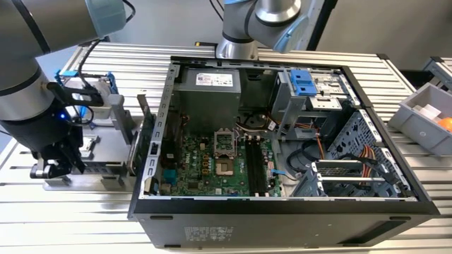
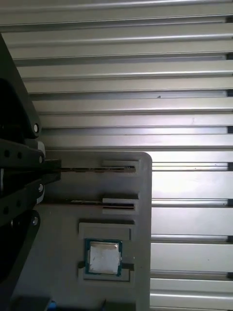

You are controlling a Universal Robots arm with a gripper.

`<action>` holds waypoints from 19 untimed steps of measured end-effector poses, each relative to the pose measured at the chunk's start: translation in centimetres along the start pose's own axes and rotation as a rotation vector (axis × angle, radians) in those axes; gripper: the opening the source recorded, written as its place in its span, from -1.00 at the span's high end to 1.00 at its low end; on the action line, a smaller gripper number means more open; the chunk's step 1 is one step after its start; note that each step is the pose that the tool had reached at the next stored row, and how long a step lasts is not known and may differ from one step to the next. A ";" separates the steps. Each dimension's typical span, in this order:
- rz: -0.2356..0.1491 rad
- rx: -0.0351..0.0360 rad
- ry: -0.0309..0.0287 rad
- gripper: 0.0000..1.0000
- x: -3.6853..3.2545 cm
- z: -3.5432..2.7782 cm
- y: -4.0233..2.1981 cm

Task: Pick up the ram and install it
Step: 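Pick up the ram and move it above insertion slot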

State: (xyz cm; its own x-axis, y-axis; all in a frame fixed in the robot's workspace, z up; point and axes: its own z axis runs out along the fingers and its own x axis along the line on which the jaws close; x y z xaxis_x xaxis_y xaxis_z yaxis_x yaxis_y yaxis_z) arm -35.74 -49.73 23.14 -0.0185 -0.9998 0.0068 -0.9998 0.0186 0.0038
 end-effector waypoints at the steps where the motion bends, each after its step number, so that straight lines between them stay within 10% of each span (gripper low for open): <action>1: 0.000 0.0000 0.0000 1.00 0.00 -0.11 0.00; 19: 0.042 -0.0003 -0.0032 1.00 0.01 -2.01 0.01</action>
State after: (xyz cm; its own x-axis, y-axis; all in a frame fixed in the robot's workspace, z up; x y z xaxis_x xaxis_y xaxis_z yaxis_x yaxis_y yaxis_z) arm -35.74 -49.73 25.15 -0.0604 -0.9982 0.0037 -0.9982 0.0605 0.0039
